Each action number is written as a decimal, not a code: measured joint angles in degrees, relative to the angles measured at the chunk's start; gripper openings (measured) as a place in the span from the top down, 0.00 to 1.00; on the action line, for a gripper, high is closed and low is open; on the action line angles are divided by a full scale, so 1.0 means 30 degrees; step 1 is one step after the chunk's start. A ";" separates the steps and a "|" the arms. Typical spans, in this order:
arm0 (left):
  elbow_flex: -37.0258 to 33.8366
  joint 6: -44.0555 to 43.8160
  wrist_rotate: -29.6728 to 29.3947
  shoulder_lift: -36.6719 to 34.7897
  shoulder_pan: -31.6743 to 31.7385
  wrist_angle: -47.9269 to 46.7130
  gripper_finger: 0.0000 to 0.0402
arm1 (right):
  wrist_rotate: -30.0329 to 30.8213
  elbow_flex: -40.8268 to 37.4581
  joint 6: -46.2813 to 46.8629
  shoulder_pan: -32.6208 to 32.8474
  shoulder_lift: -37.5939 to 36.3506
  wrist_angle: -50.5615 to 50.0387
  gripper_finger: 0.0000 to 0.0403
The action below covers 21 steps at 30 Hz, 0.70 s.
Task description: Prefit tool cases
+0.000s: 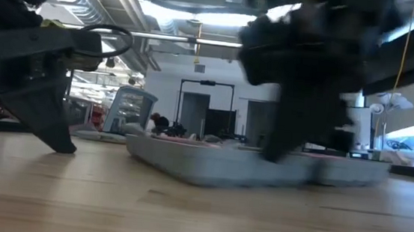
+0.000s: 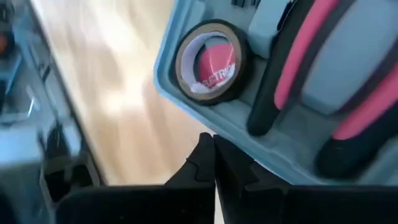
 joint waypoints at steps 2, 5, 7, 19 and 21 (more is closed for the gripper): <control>0.0007 -0.0624 -0.0090 0.0000 -0.0191 -0.0097 1.00 | 0.0145 0.0480 -0.0452 -0.0524 0.0285 0.0004 1.00; 0.0007 -0.1374 -0.0141 0.0000 -0.0466 -0.0247 1.00 | -0.0813 0.1227 -0.1766 -0.1100 0.0432 0.0051 1.00; 0.0007 -0.1792 -0.0174 -0.0022 -0.0588 -0.0297 1.00 | -0.1758 0.1701 -0.3122 -0.1241 0.0321 0.0057 1.00; 0.0006 -0.4522 -0.0880 -0.0160 -0.0900 -0.0355 1.00 | 0.1352 0.4758 -0.8356 -0.2304 -0.1237 -0.7746 1.00; 0.0206 -0.4683 -0.0914 -0.0183 -0.0870 -0.0439 1.00 | 0.1662 0.4908 -0.9208 -0.2981 -0.1448 -0.8725 1.00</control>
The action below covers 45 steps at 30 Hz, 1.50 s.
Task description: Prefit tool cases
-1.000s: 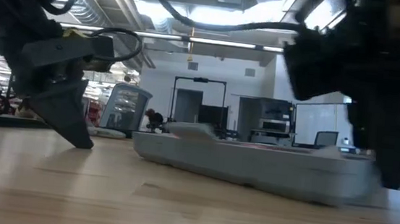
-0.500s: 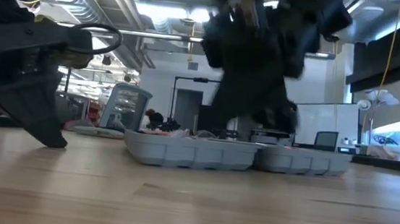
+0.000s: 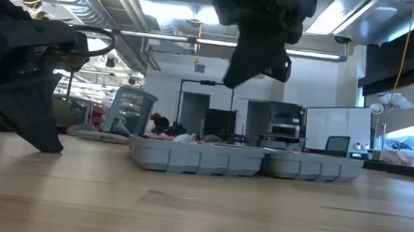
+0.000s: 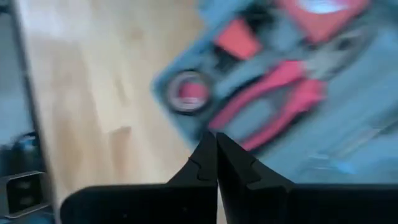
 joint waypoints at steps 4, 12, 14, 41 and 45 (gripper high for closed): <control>0.0730 0.1002 0.0285 -0.0365 0.0408 -0.0104 1.00 | 0.1365 -0.0506 -0.1594 -0.1891 -0.0841 -0.2955 1.00; 0.1069 0.2567 -0.0387 -0.0986 0.1595 -0.0532 1.00 | 0.1689 -0.5000 -0.1416 -0.6395 -0.5882 -0.4252 1.00; 0.1069 0.2759 -0.0420 -0.0990 0.1706 -0.0605 1.00 | 0.1348 -0.6321 -0.0705 -0.6806 -0.6923 -0.4240 1.00; 0.1091 0.0964 -0.0367 -0.1019 0.2465 -0.0861 1.00 | 0.3383 -0.9020 -0.1827 -0.5720 -0.4593 -0.1763 0.32; 0.1091 0.0841 -0.0368 -0.1019 0.2469 -0.0886 1.00 | 0.4095 -0.8984 -0.1780 -0.5694 -0.3032 -0.1576 0.32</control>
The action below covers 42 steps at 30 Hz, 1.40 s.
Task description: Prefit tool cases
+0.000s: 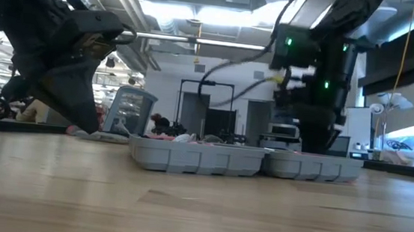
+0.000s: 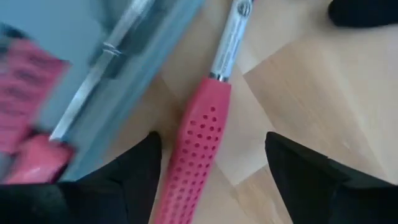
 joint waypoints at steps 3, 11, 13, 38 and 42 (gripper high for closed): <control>0.0015 -0.0014 0.0048 -0.0007 0.0000 0.0007 1.00 | 0.0104 0.0073 0.0098 -0.0004 0.0900 0.0116 0.35; 0.0015 -0.0237 0.0258 -0.0007 -0.0022 -0.0201 1.00 | 0.0149 0.0150 -0.0302 -0.0172 0.1353 -0.0222 0.85; 0.0015 -0.0241 0.0293 -0.0007 -0.0022 -0.0281 1.00 | 0.0293 0.0237 -0.0338 -0.0127 0.1335 -0.0514 0.84; 0.0015 0.1987 0.0351 -0.0007 -0.0568 -0.0517 1.00 | -0.2143 0.0095 0.8128 0.2571 -0.4590 -0.4294 0.99; 0.0015 0.2795 0.0270 -0.0007 -0.0554 -0.0498 1.00 | 0.0031 0.0083 0.8377 0.3556 -0.4491 -0.4132 1.00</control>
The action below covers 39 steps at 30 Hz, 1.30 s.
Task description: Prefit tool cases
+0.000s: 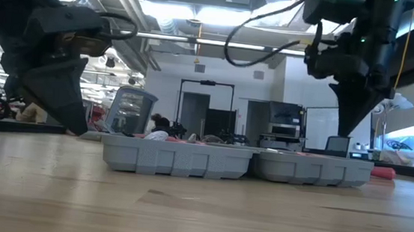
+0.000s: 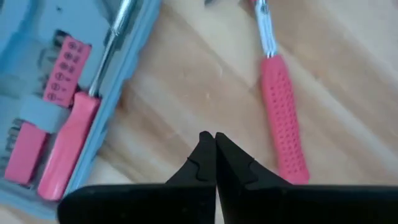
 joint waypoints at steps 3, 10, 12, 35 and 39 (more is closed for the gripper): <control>0.0000 0.0521 -0.0014 0.0000 0.0000 -0.0003 1.00 | 0.0037 0.0005 -0.1312 -0.0534 0.0015 0.0039 1.00; 0.0000 -0.0216 0.0157 0.0000 0.0007 0.0037 1.00 | -0.0670 0.0027 -0.7077 -0.3262 0.1039 0.0722 0.78; 0.0000 -0.0619 0.0449 0.0000 0.0007 0.0066 1.00 | -0.0993 0.0027 -0.8134 -0.4019 0.1334 0.1182 0.68; 0.0000 -0.2731 0.0743 0.0000 0.0430 0.0112 1.00 | -0.2602 0.0259 -1.2462 -0.5950 0.5675 0.2486 0.95; 0.0000 -0.2360 0.0739 0.0000 0.0430 0.0072 1.00 | -0.2958 0.0022 -1.2547 -0.5957 0.4772 0.0644 0.97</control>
